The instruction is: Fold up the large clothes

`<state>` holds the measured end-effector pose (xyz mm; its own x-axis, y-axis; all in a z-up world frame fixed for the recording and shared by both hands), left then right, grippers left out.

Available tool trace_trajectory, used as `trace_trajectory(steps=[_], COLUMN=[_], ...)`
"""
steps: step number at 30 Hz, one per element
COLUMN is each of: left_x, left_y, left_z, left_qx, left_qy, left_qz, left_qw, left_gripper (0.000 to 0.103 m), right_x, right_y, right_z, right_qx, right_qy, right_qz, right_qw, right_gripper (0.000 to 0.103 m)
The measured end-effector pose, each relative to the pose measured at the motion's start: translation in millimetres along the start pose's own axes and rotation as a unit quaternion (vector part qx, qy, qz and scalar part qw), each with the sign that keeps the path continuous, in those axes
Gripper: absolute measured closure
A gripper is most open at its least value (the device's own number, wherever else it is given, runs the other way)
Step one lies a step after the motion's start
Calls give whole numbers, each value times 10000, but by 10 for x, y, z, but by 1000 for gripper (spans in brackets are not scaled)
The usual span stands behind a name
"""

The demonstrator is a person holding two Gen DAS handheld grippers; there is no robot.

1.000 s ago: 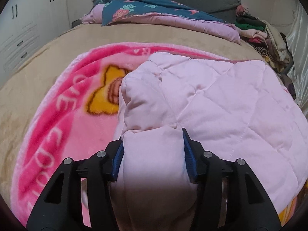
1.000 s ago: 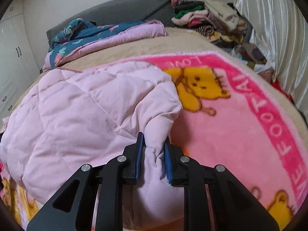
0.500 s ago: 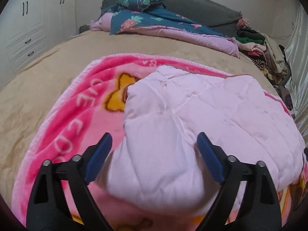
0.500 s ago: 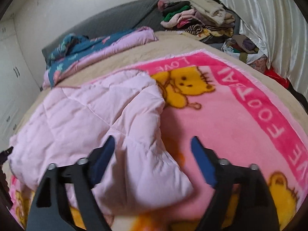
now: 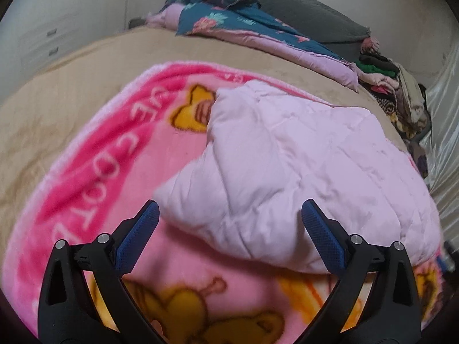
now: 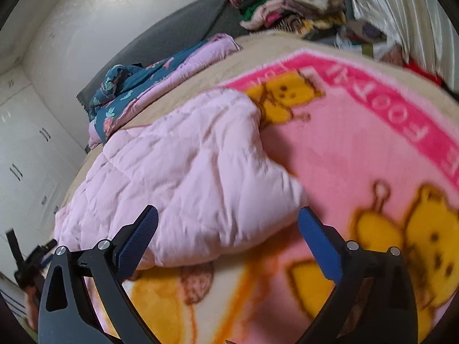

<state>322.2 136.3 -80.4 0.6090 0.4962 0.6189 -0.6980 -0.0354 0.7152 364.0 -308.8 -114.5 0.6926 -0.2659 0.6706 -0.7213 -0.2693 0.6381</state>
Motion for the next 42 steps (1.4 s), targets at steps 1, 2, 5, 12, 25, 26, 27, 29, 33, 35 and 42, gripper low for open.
trace_trajectory(steps=[1, 2, 5, 12, 25, 26, 27, 29, 33, 35, 42], left_x=[-22, -52, -149, -282, -242, -242, -238, -231, -220, -199, -142], left_y=[-23, -43, -138, -424, -699, -699, -706, -707, -576, -511, -233], left_z=[-34, -63, -137, -182, -38, -29, -26, -25, 32, 79, 249], left_qx=[-97, -177, -560, -1402, -1739, -1734, -1722, -1692, -1521, -1424, -1071], left_qy=[178, 348, 903, 1897, 2048, 2009, 1967, 1894, 1542, 1319, 612], left_qz=[-87, -158, -428, -862, -816, -794, -780, -732, -517, -424, -153], left_qw=[9998, 9991, 9934, 9680, 9598, 9609, 9621, 9644, 9749, 9801, 9922], left_gripper=[10, 10, 10, 10, 8, 8, 8, 9, 24, 39, 66], right_x=[-26, -55, -92, -89, 3, 7, 10, 19, 49, 76, 168], right_y=[-24, -52, -119, -378, -716, -723, -726, -713, -669, -622, -451], right_z=[8, 21, 29, -7, 19, 7, -6, -35, -171, -251, -478], right_qx=[17, 43, 115, 338, 591, 568, 562, 579, 680, 547, 124], right_qy=[-72, -162, -333, -565, -992, -954, -925, -811, -427, -104, 766], right_qz=[-42, -85, -150, -279, -215, -199, -189, -142, -63, -5, 160], right_qw=[10000, 9998, 9993, 9974, 9931, 9936, 9939, 9949, 9968, 9984, 9969], right_gripper=[6, 6, 6, 5, 4, 4, 6, 14, 44, 50, 66])
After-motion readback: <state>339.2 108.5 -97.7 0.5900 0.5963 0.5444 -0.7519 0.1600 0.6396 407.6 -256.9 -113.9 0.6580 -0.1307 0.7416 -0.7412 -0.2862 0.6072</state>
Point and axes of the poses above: each gripper's, at about its wrist camera, not at the fingertips, and y roughly against the way its jaws point, z to its right, x to its top, the point moved 8 cm from there along -y, roughly the way its jaws point, and after that the axes turned 8 degrees about y, right-handed, at the moved point
